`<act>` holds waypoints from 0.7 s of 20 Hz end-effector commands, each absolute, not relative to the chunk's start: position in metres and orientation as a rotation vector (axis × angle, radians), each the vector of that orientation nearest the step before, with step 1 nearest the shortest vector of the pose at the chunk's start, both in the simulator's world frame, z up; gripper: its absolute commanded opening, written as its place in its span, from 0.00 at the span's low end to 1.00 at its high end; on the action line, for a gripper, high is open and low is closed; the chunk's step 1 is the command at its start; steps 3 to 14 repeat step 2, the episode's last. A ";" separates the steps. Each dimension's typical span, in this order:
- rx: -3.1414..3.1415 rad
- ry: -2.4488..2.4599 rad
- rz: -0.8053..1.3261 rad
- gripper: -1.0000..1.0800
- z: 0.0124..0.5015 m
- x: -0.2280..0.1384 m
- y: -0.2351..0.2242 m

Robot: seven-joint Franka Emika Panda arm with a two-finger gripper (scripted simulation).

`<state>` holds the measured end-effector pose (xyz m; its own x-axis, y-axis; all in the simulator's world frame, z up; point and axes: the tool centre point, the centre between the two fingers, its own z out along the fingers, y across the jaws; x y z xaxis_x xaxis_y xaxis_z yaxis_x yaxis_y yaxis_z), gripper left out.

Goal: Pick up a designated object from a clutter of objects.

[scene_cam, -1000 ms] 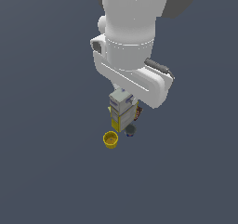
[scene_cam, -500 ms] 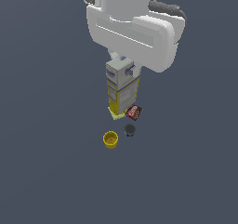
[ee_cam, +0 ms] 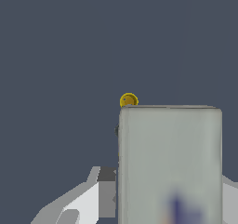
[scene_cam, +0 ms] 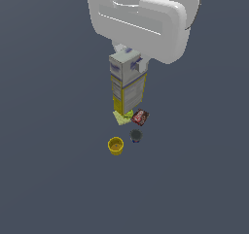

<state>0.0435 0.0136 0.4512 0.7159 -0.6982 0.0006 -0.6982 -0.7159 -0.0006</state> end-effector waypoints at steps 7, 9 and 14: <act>-2.910 1.184 0.000 0.00 0.449 0.044 0.014; -2.910 1.184 0.000 0.00 0.449 0.044 0.014; -2.910 1.184 0.000 0.00 0.449 0.044 0.014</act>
